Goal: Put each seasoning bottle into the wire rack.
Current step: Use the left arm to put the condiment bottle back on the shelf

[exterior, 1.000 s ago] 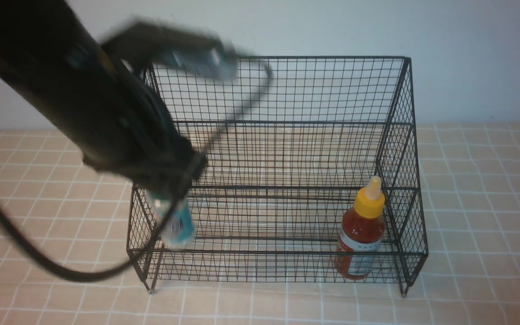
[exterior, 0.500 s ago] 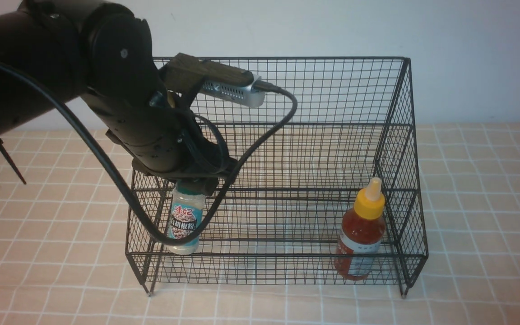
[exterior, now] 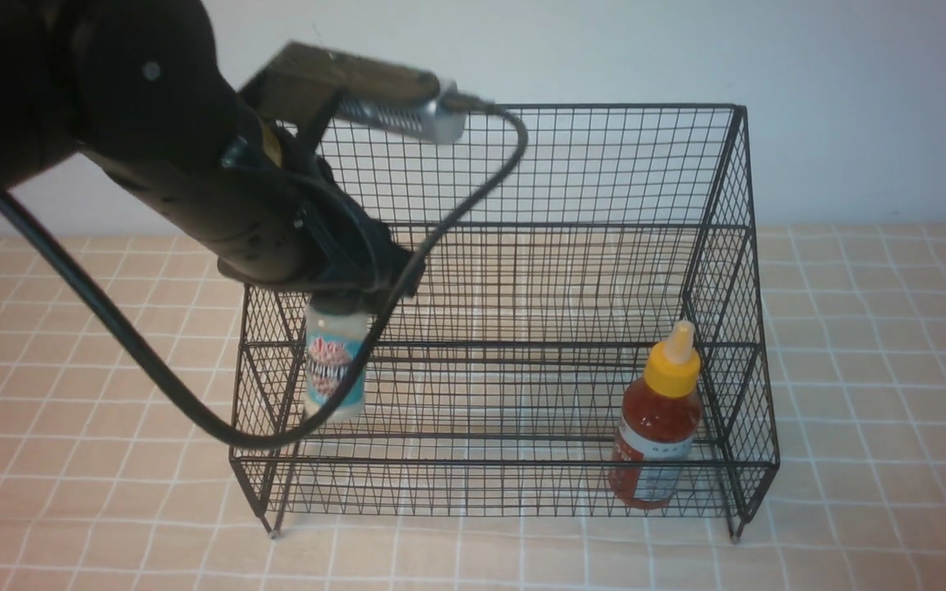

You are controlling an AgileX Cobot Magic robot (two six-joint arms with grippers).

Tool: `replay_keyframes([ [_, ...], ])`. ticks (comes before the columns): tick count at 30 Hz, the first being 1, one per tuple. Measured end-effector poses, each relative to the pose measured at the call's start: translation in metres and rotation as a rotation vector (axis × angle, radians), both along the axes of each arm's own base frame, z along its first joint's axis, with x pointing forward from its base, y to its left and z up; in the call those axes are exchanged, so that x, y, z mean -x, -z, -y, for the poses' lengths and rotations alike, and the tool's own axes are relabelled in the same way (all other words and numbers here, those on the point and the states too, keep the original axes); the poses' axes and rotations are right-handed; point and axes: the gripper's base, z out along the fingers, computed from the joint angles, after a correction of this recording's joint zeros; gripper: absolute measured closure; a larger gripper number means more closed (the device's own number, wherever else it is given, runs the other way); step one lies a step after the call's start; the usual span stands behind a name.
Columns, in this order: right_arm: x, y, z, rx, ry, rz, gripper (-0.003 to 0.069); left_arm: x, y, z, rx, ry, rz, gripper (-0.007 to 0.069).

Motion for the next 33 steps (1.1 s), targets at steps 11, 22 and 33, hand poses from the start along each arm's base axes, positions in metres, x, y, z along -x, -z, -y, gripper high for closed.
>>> replay_keyframes([
  [11,0.000,0.000,0.000,0.013,-0.002,-0.001,0.0672,0.021,0.040,-0.010,0.098,-0.018,0.124,0.0304],
  [22,0.000,0.000,0.000,0.016,-0.003,-0.001,0.0672,0.035,0.087,-0.017,0.117,-0.014,0.148,0.0304],
  [33,0.000,0.000,0.000,0.016,-0.003,-0.001,0.0672,0.024,0.114,-0.011,0.077,-0.011,0.085,0.0304],
])
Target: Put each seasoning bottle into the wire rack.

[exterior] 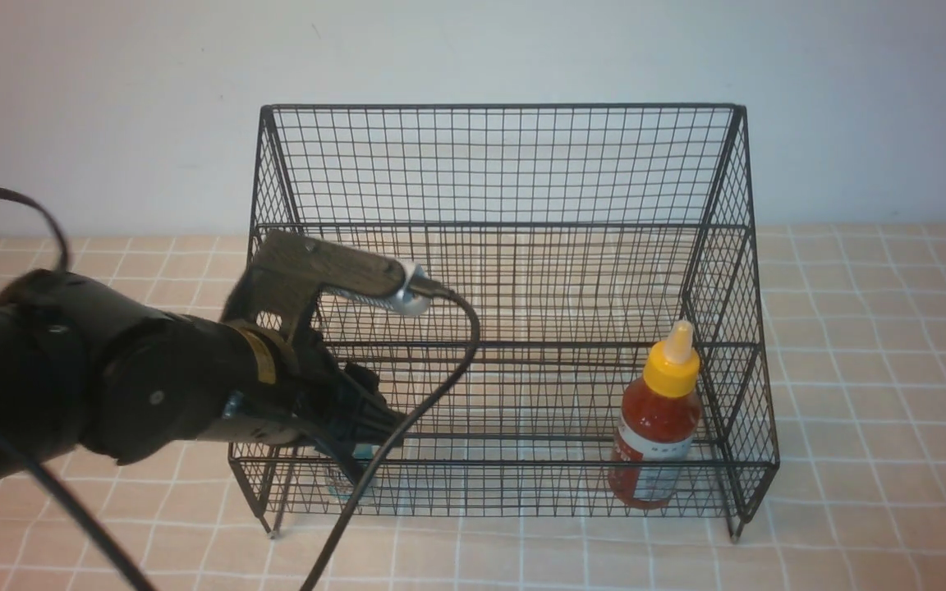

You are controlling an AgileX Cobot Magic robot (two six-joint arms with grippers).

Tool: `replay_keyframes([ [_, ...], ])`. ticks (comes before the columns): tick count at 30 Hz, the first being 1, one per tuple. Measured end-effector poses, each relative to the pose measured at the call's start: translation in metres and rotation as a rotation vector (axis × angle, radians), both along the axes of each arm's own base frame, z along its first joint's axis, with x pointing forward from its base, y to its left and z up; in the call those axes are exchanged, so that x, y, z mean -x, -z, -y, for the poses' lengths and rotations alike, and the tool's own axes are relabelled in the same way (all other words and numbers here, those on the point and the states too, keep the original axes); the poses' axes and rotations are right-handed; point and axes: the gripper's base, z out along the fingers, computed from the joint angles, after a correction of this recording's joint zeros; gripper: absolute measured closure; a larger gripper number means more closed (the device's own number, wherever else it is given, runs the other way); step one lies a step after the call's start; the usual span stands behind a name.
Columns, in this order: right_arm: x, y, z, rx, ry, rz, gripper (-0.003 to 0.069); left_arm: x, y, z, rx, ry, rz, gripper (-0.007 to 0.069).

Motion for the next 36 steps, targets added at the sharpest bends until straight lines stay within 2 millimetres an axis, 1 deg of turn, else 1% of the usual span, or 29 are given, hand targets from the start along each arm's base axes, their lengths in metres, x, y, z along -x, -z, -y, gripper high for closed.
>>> replay_keyframes([
  [3,0.000,0.000,0.000,0.000,0.000,0.000,0.0672,0.000,0.001,0.000,-0.001,0.000,-0.001,0.0302],
  [5,0.000,0.000,0.000,-0.001,0.000,0.000,0.0672,0.000,0.000,0.000,-0.002,0.000,-0.003,0.0272],
  [6,0.000,0.000,0.000,-0.001,0.000,0.000,0.0672,0.000,0.000,0.000,-0.004,0.000,-0.006,0.0251],
  [8,0.000,0.000,0.000,-0.001,0.000,0.000,0.0672,0.003,0.000,-0.002,-0.013,-0.001,-0.021,0.0185],
  [10,0.000,0.000,0.000,0.000,0.000,0.000,0.0672,0.007,-0.009,-0.004,-0.005,-0.001,-0.006,0.0129],
  [11,0.000,0.000,0.000,0.000,0.000,0.000,0.0672,0.008,-0.010,-0.004,-0.005,-0.001,-0.005,0.0125],
  [13,0.000,0.000,0.000,0.000,0.000,0.000,0.0672,0.012,-0.020,-0.007,0.007,-0.001,0.019,0.0104],
  [14,0.000,0.000,0.000,0.000,0.000,0.000,0.0672,0.016,-0.031,-0.009,0.010,0.001,0.040,0.0097],
  [17,0.000,0.000,0.000,0.000,0.000,0.000,0.0672,0.026,-0.059,-0.016,0.017,0.002,0.085,0.0106],
  [18,0.000,0.000,0.000,0.000,0.000,0.000,0.0672,0.028,-0.064,-0.018,0.017,0.001,0.088,0.0112],
  [19,0.000,0.000,0.000,0.000,0.000,0.000,0.0672,0.038,-0.084,-0.024,0.020,-0.004,0.098,0.0152],
  [20,0.000,0.000,0.000,0.000,0.000,0.000,0.0672,0.045,-0.096,-0.028,0.022,-0.007,0.103,0.0189],
  [22,0.000,0.000,0.000,0.000,0.000,0.000,0.0672,0.065,-0.121,-0.040,0.030,-0.014,0.119,0.0319],
  [23,0.000,0.000,0.000,0.000,0.000,0.000,0.0672,0.078,-0.132,-0.047,0.041,-0.017,0.139,0.0399],
  [24,0.000,0.000,0.000,0.000,0.000,0.000,0.0672,0.084,-0.136,-0.050,0.049,-0.018,0.153,0.0442],
  [25,0.000,0.000,0.000,0.000,0.000,0.000,0.0672,0.095,-0.145,-0.057,0.068,-0.020,0.186,0.0511],
  [26,0.000,0.000,0.000,0.000,0.000,0.000,0.0672,0.095,-0.145,-0.057,0.068,-0.020,0.186,0.0511],
  [28,0.000,0.000,0.000,0.000,0.000,0.000,0.0672,0.115,-0.157,-0.067,0.111,-0.020,0.263,0.0586],
  [29,0.000,0.000,0.000,0.000,0.000,0.000,0.0672,0.121,-0.161,-0.071,0.127,-0.020,0.291,0.0599],
  [30,0.000,0.000,0.000,0.000,0.000,0.000,0.0672,0.133,-0.166,-0.078,0.160,-0.020,0.348,0.0615],
  [31,0.000,0.000,0.000,0.000,0.000,0.000,0.0672,0.143,-0.170,-0.083,0.185,-0.019,0.393,0.0623],
  [32,0.000,0.000,0.000,0.000,0.000,0.000,0.0672,0.161,-0.173,-0.093,0.218,-0.020,0.451,0.0631],
  [33,0.000,0.000,0.000,0.000,0.000,0.000,0.0672,0.160,-0.173,-0.093,0.217,-0.020,0.449,0.0631],
  [34,0.000,0.000,0.000,0.000,0.000,0.000,0.0672,0.174,-0.176,-0.100,0.241,-0.021,0.493,0.0631],
  [36,0.000,0.000,0.000,0.000,0.000,0.000,0.0672,0.188,-0.181,-0.108,0.268,-0.022,0.540,0.0631],
])
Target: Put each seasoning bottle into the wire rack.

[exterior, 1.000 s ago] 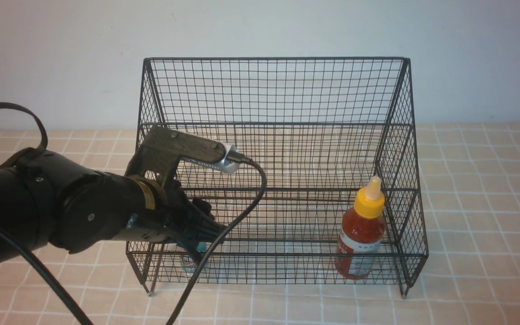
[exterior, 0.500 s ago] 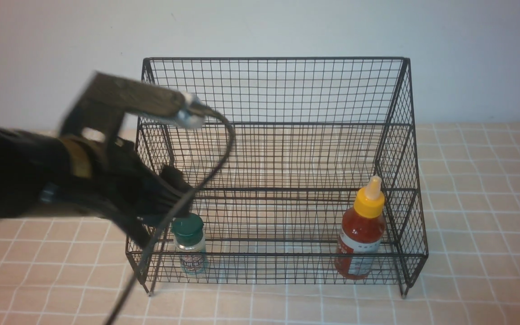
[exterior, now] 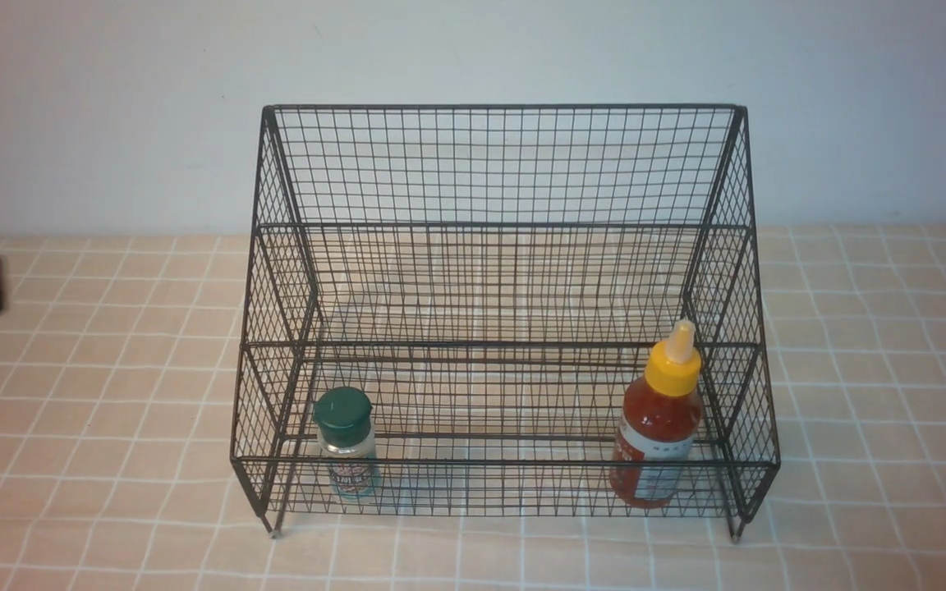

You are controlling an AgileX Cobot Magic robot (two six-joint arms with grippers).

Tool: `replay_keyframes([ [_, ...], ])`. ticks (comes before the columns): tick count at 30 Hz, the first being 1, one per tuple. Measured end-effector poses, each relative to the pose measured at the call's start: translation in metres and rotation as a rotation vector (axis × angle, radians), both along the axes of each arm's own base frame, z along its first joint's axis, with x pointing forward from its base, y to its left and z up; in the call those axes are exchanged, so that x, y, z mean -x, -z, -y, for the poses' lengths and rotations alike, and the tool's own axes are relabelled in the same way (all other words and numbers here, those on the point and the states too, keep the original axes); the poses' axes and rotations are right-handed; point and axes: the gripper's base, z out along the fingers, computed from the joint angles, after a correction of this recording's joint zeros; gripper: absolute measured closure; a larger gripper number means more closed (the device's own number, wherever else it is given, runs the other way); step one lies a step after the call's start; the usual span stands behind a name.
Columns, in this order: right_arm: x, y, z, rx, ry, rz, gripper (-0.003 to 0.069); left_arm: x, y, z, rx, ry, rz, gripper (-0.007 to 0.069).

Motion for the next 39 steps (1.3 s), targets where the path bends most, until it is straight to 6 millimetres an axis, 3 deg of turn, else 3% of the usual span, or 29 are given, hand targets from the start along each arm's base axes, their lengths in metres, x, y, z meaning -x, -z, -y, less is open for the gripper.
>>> replay_keyframes([
  [7,0.000,0.000,0.000,0.000,0.000,0.000,0.0672,0.030,-0.006,-0.016,0.051,0.000,0.096,0.0631],
  [16,0.000,0.000,0.000,0.000,0.000,0.000,0.0672,0.030,-0.003,-0.018,0.029,-0.011,0.119,0.0631],
  [19,0.000,0.000,0.000,0.000,0.000,0.000,0.0672,0.026,0.011,-0.017,0.003,-0.026,0.148,0.0631],
  [23,0.000,0.000,0.000,0.000,0.000,0.000,0.0672,0.021,0.060,-0.018,-0.052,-0.104,0.194,0.0631],
  [29,0.000,0.000,0.000,0.000,0.000,0.000,0.0672,0.014,0.162,-0.025,-0.131,-0.275,0.173,0.0631],
  [33,0.000,0.000,0.000,0.000,0.000,0.000,0.0673,0.014,0.218,-0.028,-0.158,-0.319,0.090,0.0631],
  [36,0.000,0.000,0.000,0.000,0.000,0.000,0.0673,0.014,0.237,-0.028,-0.169,-0.322,0.044,0.0631],
  [39,0.000,0.000,0.000,0.000,0.000,-0.001,0.0673,0.014,0.239,-0.028,-0.172,-0.325,0.033,0.0631],
])
